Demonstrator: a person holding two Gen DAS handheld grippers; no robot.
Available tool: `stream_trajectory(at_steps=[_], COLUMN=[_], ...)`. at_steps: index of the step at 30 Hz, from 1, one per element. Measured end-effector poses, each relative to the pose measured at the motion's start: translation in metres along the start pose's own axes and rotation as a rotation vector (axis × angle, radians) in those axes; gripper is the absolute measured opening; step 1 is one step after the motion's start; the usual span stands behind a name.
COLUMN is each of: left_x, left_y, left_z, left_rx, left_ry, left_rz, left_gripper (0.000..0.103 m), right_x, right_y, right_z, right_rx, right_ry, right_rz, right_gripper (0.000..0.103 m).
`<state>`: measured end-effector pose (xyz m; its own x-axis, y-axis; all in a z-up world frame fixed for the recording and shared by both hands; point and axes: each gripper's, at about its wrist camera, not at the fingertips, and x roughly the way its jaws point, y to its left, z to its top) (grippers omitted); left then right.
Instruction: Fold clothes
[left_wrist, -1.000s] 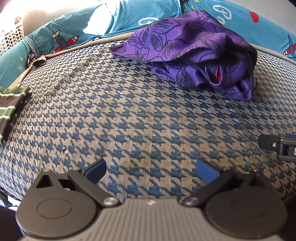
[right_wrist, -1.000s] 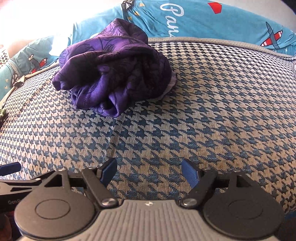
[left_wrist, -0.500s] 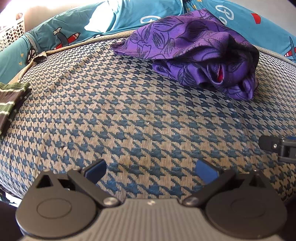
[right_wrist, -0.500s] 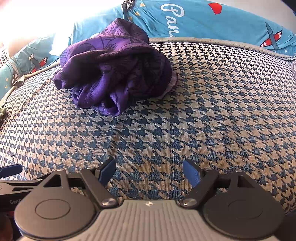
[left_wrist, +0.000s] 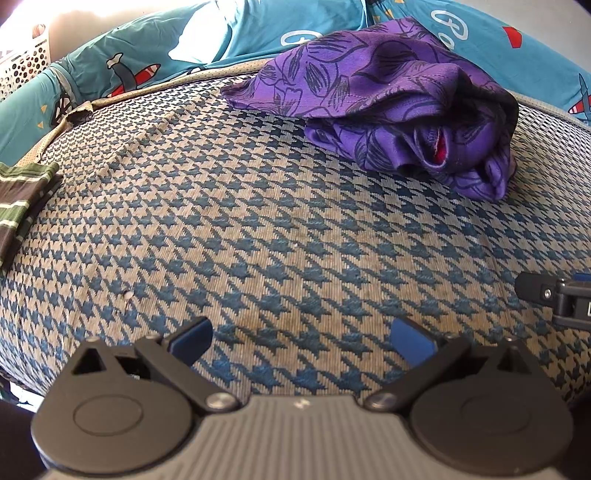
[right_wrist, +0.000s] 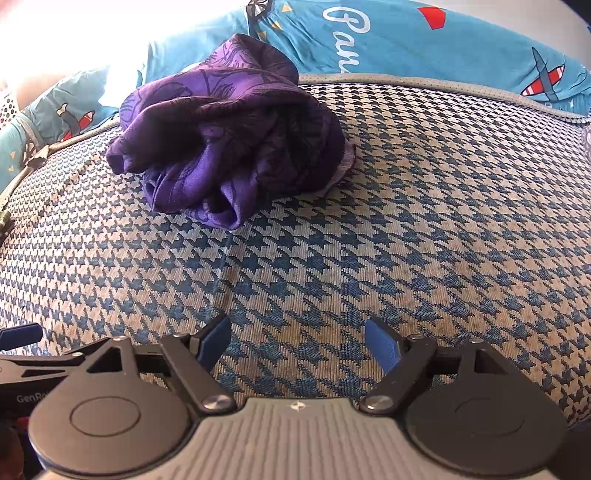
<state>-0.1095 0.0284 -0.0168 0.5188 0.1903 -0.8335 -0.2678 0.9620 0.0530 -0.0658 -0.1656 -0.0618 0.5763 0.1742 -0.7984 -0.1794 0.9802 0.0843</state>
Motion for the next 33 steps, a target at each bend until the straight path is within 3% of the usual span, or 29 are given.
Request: stream_trajectory(at_steps=[33], left_x=[-0.0012], left_y=[0.0027], left_z=[-0.004], left_rx=[0.018], left_ry=[-0.004], left_rz=[-0.014], left_gripper=[0.103], right_x=[0.0011], right_y=[-0.0001], right_z=[-0.0005], right_rx=[-0.018], right_ry=[0.004], right_rz=[0.002], right_gripper=[0.08])
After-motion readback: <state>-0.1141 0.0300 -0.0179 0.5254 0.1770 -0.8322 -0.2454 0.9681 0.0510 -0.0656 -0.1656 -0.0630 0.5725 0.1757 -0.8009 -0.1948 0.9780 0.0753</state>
